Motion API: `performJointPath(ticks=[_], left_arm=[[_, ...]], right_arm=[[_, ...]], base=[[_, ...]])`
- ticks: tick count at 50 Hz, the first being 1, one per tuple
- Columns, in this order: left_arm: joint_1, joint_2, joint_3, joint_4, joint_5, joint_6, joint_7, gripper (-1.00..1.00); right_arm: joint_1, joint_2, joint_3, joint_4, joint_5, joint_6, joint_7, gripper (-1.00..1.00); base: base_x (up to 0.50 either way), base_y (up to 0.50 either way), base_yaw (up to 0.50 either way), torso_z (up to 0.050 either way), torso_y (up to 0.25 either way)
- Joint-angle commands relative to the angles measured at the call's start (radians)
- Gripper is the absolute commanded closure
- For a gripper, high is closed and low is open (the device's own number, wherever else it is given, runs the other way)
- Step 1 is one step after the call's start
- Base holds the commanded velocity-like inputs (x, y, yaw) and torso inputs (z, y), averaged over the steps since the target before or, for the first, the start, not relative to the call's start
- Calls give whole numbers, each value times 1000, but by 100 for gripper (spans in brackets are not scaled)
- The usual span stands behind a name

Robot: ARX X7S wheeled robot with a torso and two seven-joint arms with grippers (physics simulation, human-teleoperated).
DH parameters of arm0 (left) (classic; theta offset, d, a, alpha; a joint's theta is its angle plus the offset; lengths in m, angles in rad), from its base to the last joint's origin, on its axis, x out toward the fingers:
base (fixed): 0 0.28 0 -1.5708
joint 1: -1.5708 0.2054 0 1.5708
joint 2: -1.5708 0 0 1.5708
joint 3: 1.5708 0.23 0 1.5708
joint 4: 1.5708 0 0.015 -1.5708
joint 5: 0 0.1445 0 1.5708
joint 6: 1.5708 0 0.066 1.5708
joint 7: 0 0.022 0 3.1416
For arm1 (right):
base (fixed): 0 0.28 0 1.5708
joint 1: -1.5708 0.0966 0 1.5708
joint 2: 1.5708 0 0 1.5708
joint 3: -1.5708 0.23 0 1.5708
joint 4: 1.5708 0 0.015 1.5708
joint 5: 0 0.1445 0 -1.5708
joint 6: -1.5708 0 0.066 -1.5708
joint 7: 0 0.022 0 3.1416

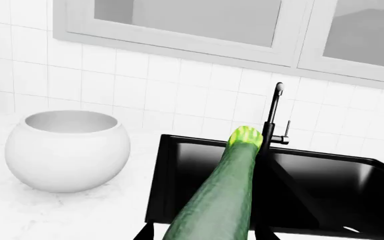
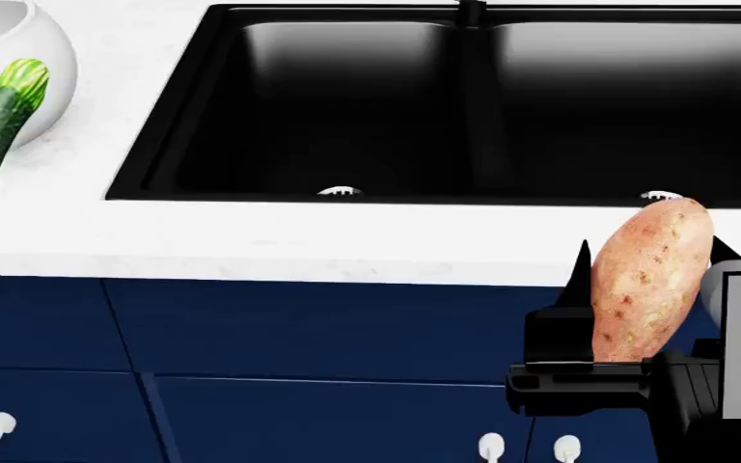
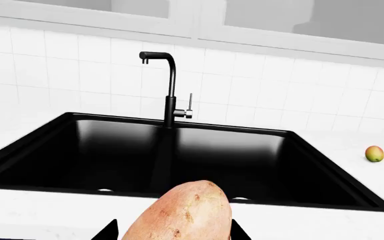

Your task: There is a mixed pile of frozen fruits and vegetables on the counter. Locate all the frozen vegetables and place the items in a bowl on the counter. Take all the frozen fruits and defrost them in a running sink.

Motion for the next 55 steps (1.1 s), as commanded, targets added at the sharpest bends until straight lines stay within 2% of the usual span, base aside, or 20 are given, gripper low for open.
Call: performJointPath(ticks=[1,29,46,55], left_arm=[[-3,-2,-4,0,-7,8,-10,100],[-2,-7,0,0,-2,19,-9,100],[-2,-11,-3,-2,-4,25,-14,100],[-1,-15,-6,-3,-8,27,-15,100]], right_arm=[[2,5,-7,-4,-21,-1,-12,100],[-1,24,-36,-20,-61,-17,-26,100],[-7,30,-45,-19,-94,-38,-35,100],[-3,33,-52,-17,-96,-40,-35,100]], base=[[-137,500,0,0,0],[-32,500,0,0,0],[274,224,0,0,1],[258,493,0,0,1]])
